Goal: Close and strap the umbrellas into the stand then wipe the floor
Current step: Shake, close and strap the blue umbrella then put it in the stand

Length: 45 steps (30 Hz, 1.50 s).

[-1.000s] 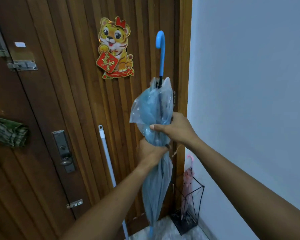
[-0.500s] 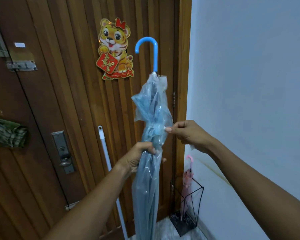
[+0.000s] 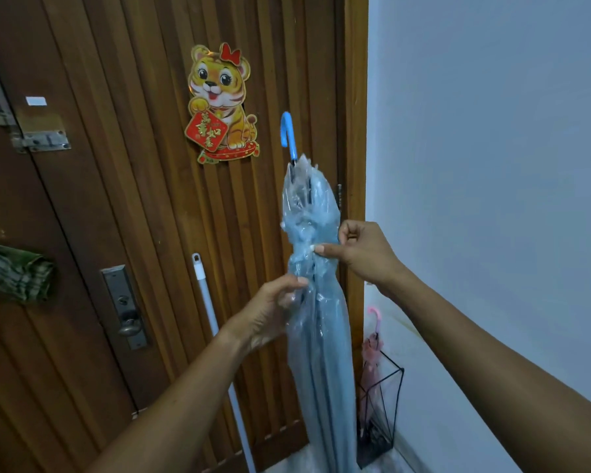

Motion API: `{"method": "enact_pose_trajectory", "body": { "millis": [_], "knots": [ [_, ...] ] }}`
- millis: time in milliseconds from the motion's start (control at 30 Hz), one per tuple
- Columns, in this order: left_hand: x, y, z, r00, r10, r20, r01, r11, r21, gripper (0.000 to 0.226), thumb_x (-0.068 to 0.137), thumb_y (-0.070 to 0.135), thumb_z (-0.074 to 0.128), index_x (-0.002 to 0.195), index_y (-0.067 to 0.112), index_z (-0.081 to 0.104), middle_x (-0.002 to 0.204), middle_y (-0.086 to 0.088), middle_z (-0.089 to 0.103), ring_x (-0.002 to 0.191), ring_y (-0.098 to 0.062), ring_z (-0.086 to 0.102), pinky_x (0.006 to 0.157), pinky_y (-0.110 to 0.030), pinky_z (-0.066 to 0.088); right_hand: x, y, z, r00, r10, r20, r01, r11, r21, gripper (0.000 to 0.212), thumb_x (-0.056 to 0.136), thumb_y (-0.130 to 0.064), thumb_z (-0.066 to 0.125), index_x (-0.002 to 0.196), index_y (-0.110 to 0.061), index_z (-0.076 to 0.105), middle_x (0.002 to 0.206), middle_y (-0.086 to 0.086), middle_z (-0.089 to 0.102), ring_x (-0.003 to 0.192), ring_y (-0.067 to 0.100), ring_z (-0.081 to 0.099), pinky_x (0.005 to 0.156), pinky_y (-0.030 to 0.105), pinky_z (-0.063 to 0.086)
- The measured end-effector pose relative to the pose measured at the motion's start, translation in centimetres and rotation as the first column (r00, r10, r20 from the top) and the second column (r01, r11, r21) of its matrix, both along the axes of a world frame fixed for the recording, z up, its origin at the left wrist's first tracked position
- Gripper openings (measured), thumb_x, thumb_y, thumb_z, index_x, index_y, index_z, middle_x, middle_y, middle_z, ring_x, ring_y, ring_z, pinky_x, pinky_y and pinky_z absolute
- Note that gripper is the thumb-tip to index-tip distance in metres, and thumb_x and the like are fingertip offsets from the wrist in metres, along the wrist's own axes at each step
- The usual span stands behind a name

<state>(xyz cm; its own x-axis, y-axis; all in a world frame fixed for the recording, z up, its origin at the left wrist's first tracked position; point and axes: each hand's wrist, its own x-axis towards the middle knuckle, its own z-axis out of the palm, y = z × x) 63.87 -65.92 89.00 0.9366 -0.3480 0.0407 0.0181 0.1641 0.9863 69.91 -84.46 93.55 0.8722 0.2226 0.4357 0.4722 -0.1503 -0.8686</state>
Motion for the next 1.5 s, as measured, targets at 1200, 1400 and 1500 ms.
{"method": "enact_pose_trajectory", "body": {
  "millis": [1200,1400,1500],
  "knots": [
    [-1.5,-1.5,1.1,0.913,-0.399,-0.081,0.38,0.907,-0.181,0.04,0.057,0.006,0.053,0.096,-0.001,0.061,0.07,-0.011,0.057,0.066,-0.023,0.058,0.087,-0.043,0.049,-1.1,-2.7,-0.5,0.73,0.548,-0.408,-0.559,0.822,0.105,0.03,0.08,-0.031,0.08,0.102,-0.013,0.07,0.075,0.004,0.062,0.063,0.015,0.053,0.061,0.026,0.044],
    [-1.5,-1.2,1.1,0.993,0.116,0.035,-0.12,0.984,0.13,0.052,0.075,0.024,0.066,0.124,0.008,0.06,0.106,-0.011,0.068,0.09,-0.023,0.069,0.077,-0.037,0.056,-1.9,-2.0,0.4,0.947,0.266,-0.18,-0.26,0.964,0.053,0.022,0.092,-0.015,0.072,0.109,-0.002,0.071,0.078,-0.01,0.072,0.053,-0.006,0.061,0.047,0.007,0.04],
    [-1.4,-3.8,-0.4,0.915,0.354,0.194,-0.398,0.872,0.285,0.081,0.062,0.033,0.089,0.131,0.021,0.047,0.119,0.003,0.063,0.106,-0.013,0.065,0.085,-0.029,0.055,-1.7,-1.1,-0.5,0.956,0.225,-0.189,-0.224,0.974,0.026,0.028,0.087,-0.01,0.076,0.113,0.0,0.073,0.096,0.001,0.077,0.072,-0.006,0.07,0.06,0.007,0.048]
  ]
}}
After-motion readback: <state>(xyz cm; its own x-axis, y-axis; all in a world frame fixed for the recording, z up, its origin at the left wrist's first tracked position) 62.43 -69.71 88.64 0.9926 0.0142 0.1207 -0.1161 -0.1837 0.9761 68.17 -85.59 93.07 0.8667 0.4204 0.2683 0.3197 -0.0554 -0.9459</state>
